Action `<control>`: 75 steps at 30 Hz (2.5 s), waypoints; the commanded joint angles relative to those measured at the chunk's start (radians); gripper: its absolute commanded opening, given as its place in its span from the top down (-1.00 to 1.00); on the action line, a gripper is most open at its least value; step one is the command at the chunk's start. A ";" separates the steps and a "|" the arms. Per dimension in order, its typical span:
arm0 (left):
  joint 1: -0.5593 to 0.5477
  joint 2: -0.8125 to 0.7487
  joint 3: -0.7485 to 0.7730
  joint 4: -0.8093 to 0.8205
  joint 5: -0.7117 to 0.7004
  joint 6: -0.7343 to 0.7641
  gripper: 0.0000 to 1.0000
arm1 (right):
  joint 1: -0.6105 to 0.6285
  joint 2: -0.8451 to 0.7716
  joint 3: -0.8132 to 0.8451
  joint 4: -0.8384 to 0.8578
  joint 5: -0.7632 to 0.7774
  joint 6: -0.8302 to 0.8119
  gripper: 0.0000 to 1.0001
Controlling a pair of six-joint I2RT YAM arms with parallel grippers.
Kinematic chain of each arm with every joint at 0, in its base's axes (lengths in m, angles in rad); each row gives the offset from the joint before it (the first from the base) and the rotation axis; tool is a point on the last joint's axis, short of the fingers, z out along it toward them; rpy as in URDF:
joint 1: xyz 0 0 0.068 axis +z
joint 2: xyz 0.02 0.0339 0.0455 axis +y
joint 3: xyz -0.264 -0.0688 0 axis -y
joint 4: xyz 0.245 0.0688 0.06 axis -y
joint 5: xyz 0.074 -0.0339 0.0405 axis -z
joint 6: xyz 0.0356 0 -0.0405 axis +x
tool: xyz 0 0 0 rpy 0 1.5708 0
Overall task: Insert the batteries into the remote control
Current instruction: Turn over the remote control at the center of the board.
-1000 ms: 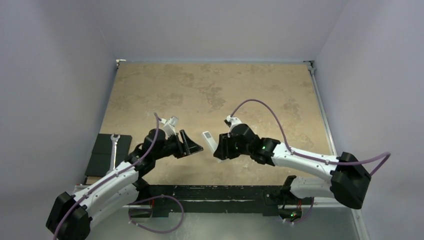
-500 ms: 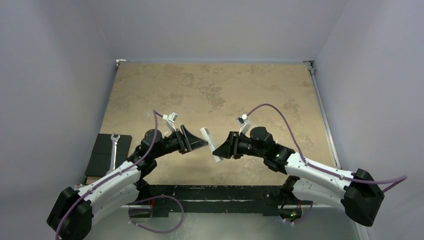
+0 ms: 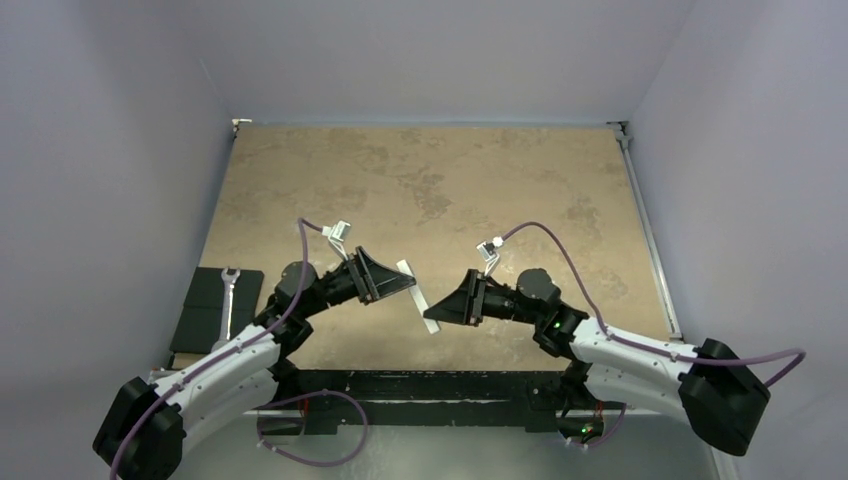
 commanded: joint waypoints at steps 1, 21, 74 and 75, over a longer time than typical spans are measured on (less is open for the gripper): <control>0.002 -0.010 -0.019 0.096 0.025 -0.033 -0.33 | -0.005 0.015 -0.027 0.244 -0.051 0.101 1.00; 0.000 0.042 -0.045 0.256 0.060 -0.108 0.00 | -0.004 0.088 -0.040 0.365 -0.047 0.148 1.00; -0.179 0.256 0.298 -0.476 -0.328 0.288 1.00 | -0.005 -0.134 0.367 -0.909 0.694 -0.430 -0.80; -0.192 0.286 0.316 -0.488 -0.345 0.296 1.00 | -0.005 -0.135 0.375 -0.928 0.717 -0.432 -0.81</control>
